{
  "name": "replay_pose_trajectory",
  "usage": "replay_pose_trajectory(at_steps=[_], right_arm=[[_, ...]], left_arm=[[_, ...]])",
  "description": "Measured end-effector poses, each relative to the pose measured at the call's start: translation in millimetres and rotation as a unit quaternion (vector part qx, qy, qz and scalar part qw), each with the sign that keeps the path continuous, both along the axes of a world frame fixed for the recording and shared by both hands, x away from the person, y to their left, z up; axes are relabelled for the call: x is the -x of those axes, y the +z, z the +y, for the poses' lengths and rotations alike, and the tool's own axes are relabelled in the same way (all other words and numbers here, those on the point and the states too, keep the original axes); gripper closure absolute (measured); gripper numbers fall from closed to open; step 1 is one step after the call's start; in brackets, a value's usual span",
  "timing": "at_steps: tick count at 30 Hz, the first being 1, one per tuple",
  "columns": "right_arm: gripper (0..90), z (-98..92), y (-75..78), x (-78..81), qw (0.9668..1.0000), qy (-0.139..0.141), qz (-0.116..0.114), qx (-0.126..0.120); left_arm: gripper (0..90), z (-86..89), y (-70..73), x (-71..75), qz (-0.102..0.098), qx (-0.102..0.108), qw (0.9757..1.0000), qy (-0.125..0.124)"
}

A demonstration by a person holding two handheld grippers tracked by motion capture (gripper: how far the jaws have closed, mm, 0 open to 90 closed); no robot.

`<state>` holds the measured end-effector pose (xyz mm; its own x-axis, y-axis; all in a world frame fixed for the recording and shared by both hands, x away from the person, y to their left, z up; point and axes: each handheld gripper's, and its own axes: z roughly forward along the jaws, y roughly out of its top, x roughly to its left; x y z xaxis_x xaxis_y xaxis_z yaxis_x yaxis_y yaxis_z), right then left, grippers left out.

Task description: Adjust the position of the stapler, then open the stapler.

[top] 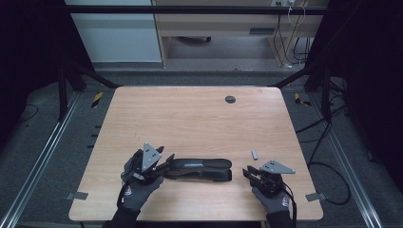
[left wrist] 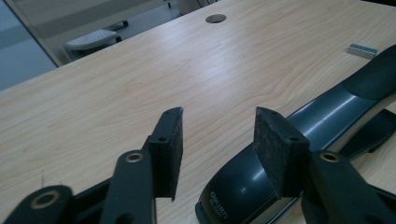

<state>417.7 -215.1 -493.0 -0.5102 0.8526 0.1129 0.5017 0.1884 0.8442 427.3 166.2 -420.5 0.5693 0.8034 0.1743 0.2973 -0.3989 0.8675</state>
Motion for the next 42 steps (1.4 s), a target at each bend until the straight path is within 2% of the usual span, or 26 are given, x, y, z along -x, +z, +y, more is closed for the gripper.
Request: replay_pose_trajectory(at_steps=[3,6,7,15,24,32,33,36,42], right_arm=[[66.8,-2.9,0.2,0.3,0.9999,-0.007,-0.009,0.004],[64.5,-3.6,-0.3,-0.1,0.9999,-0.009,-0.011,0.007],[62.6,-3.8,-0.6,-0.4,0.9998,-0.01,-0.01,0.01],[59.1,-6.6,0.2,-0.9,0.9998,-0.016,-0.009,0.009],[59.9,-7.1,1.6,1.1,0.9998,-0.017,-0.008,0.008],[60.6,-7.9,2.6,1.7,0.9998,-0.015,-0.013,0.008],[60.7,-7.7,2.8,1.8,0.9998,-0.014,-0.013,0.007],[60.8,-7.7,3.4,1.9,0.9998,-0.014,-0.014,0.007],[61.5,-8.0,3.9,2.3,0.9998,-0.014,-0.014,0.008]], left_arm=[[44.4,-5.4,3.3,3.4,-0.003,-0.008,0.9999,-0.012],[42.1,-10.5,6.4,7.1,-0.005,-0.02,0.9995,-0.025],[39.6,-14.4,7.8,9.6,-0.007,-0.032,0.999,-0.031],[34.9,-24.0,14.8,18.9,-0.008,-0.048,0.9974,-0.053],[33.2,-33.0,18.4,27.3,-0.014,-0.064,0.9954,-0.069],[32.9,-41.7,18.7,33.2,-0.019,-0.082,0.9925,-0.089],[32.9,-42.8,19.1,33.9,-0.02,-0.087,0.9915,-0.094],[32.9,-44.9,19.0,34.9,-0.02,-0.086,0.9913,-0.098],[32.9,-50.7,19.5,36.0,-0.019,-0.096,0.9892,-0.109]])
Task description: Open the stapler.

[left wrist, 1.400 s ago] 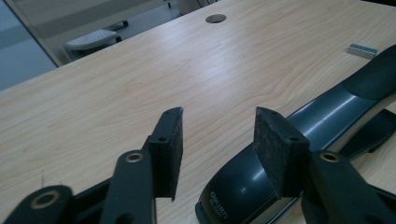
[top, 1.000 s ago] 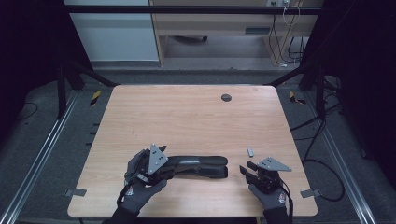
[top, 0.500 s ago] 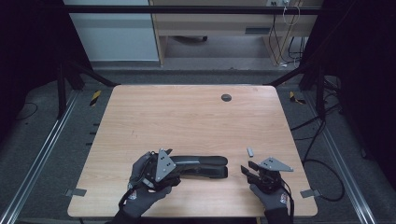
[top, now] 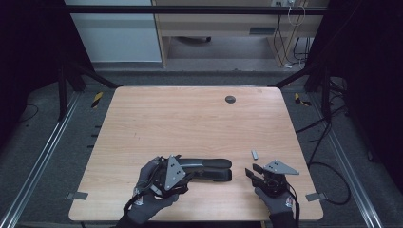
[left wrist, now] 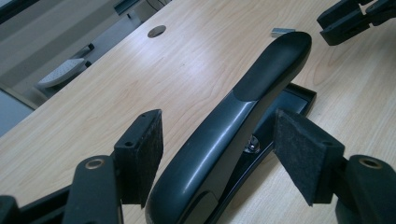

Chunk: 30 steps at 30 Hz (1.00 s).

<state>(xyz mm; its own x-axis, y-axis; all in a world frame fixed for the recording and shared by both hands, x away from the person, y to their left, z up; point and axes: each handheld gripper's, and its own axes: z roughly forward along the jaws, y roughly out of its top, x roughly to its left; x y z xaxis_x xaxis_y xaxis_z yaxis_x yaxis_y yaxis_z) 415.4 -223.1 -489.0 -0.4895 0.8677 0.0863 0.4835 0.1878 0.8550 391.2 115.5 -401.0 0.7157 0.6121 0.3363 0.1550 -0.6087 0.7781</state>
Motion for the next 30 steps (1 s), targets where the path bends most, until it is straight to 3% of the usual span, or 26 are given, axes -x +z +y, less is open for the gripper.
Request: replay_pose_trajectory(at_steps=[8,14,19,30], right_arm=[[67.8,1.2,0.7,0.2,1.0,0.0,0.002,0.0],[70.0,3.6,-0.2,-0.2,1.0,0.006,0.008,0.001],[71.1,4.4,-0.6,-0.2,0.9999,0.007,0.008,0.003],[77.1,7.2,-1.0,0.3,0.9998,0.014,0.011,0.002]], left_arm=[[32.5,-10.4,2.4,0.2,-0.002,-0.017,0.9998,-0.014],[32.1,-20.3,0.0,-0.8,-0.006,-0.042,0.9989,-0.023],[32.0,-26.5,-1.9,-3.2,-0.012,-0.06,0.9979,-0.022],[32.8,-36.3,-6.4,-5.5,-0.022,-0.079,0.9964,-0.021]])
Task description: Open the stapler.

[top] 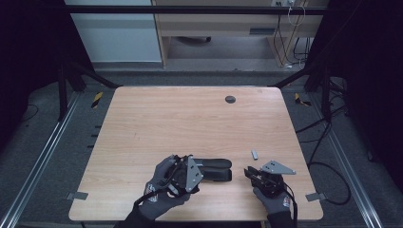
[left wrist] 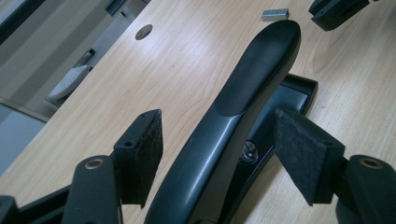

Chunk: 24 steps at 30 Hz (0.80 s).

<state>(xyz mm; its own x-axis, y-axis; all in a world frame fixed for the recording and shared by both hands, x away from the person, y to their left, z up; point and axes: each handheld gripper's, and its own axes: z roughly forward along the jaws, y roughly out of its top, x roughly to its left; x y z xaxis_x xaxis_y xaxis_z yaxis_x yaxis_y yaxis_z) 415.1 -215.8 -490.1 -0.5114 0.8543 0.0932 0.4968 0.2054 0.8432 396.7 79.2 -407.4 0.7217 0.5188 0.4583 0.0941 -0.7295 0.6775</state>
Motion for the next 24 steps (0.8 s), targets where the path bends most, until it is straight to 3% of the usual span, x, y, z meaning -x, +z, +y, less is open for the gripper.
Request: replay_pose_trajectory(at_steps=[12,15,24], right_arm=[[77.5,0.0,-0.7,-0.4,1.0,0.001,0.002,-0.001],[77.5,-0.1,-0.3,-0.1,1.0,0.001,0.003,-0.003],[77.5,0.1,0.0,-0.1,1.0,0.001,0.001,-0.002]], left_arm=[[34.1,-13.8,-10.3,-0.1,-0.012,-0.037,0.9992,-0.006],[34.6,-18.2,-15.1,1.1,-0.031,-0.058,0.9978,-0.003],[35.9,-24.6,-21.3,4.0,-0.049,-0.078,0.9958,-0.001]])
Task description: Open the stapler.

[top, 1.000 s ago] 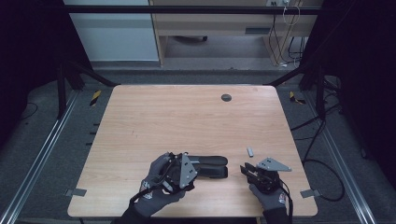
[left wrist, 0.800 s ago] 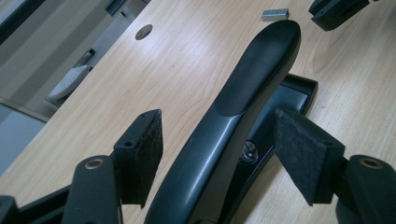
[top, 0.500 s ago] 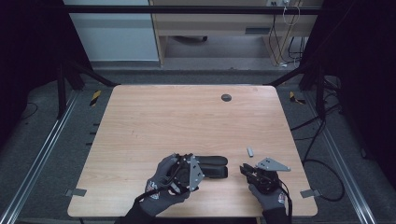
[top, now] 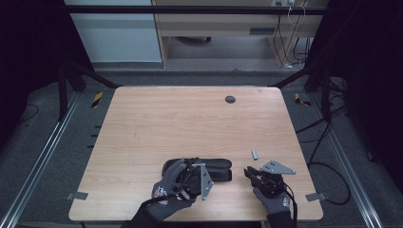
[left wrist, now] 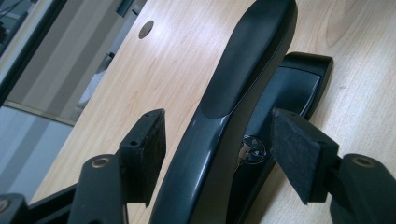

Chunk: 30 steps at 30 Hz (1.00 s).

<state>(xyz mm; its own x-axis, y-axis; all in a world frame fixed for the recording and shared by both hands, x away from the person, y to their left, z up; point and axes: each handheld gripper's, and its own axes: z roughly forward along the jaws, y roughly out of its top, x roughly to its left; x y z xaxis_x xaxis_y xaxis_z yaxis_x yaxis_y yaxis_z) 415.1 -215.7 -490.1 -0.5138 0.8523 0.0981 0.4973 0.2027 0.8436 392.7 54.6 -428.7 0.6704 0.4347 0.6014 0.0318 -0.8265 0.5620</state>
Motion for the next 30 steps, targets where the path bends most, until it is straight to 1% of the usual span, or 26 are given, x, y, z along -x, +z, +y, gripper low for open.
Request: replay_pose_trajectory(at_steps=[1,2,3,4,7,8,10,12,16,17,18,20,23,24,25,30], right_arm=[[77.5,0.0,0.0,0.0,1.0,0.0,0.0,0.0],[77.5,-0.1,0.1,0.1,1.0,-0.001,0.001,0.0],[77.6,-0.1,0.1,0.0,1.0,0.0,0.0,0.0],[77.7,0.0,0.1,0.2,1.0,0.0,0.001,-0.001],[78.5,0.7,-0.3,0.1,1.0,-0.001,0.002,-0.002],[79.1,1.0,-0.3,0.2,1.0,-0.001,0.003,-0.003],[80.9,0.8,-0.4,0.0,1.0,0.001,0.002,-0.003],[82.7,0.8,-0.1,0.3,1.0,0.002,0.004,-0.004],[86.2,1.3,-0.2,0.6,0.9999,0.007,0.006,-0.005],[87.0,1.9,-0.3,0.8,0.9999,0.008,0.008,-0.005],[87.9,2.3,-0.5,0.6,0.9999,0.01,0.008,-0.003],[89.6,2.9,-0.6,0.8,0.9999,0.01,0.008,-0.003],[90.0,3.5,-0.2,1.0,0.9999,0.009,0.006,-0.004],[90.0,3.6,-0.2,1.1,0.9999,0.009,0.006,-0.004],[90.0,3.6,-0.3,1.0,0.9999,0.009,0.006,-0.004],[90.0,4.2,-0.6,0.9,0.9999,0.01,0.008,-0.005]], left_arm=[[36.2,-0.9,-1.5,-0.1,-0.005,0.001,1.0,-0.001],[36.5,-1.4,-1.9,0.1,-0.008,-0.005,1.0,-0.001],[36.9,-2.5,-3.1,0.3,-0.01,-0.006,0.9999,-0.001],[37.3,-3.1,-3.2,0.5,-0.011,-0.014,0.9998,-0.002],[37.9,-5.9,-6.1,0.8,-0.015,-0.009,0.9998,-0.002],[38.1,-6.7,-6.1,1.0,-0.018,-0.019,0.9997,-0.002],[38.5,-9.1,-8.0,1.0,-0.02,-0.019,0.9996,-0.003],[38.8,-10.9,-8.6,1.1,-0.022,-0.028,0.9993,-0.003],[39.5,-15.8,-12.0,0.5,-0.027,-0.033,0.9991,-0.006],[39.6,-17.0,-12.7,0.1,-0.03,-0.039,0.9988,-0.006],[39.6,-18.2,-14.0,0.1,-0.033,-0.039,0.9987,-0.005],[39.9,-19.6,-14.9,-0.3,-0.037,-0.045,0.9983,-0.004],[40.4,-21.5,-16.0,-1.7,-0.041,-0.054,0.9977,-0.002],[40.6,-22.5,-16.9,-2.2,-0.042,-0.051,0.9978,-0.002],[40.6,-23.0,-16.9,-2.5,-0.043,-0.056,0.9975,-0.002],[41.3,-26.7,-20.0,-4.3,-0.045,-0.063,0.997,-0.003]])
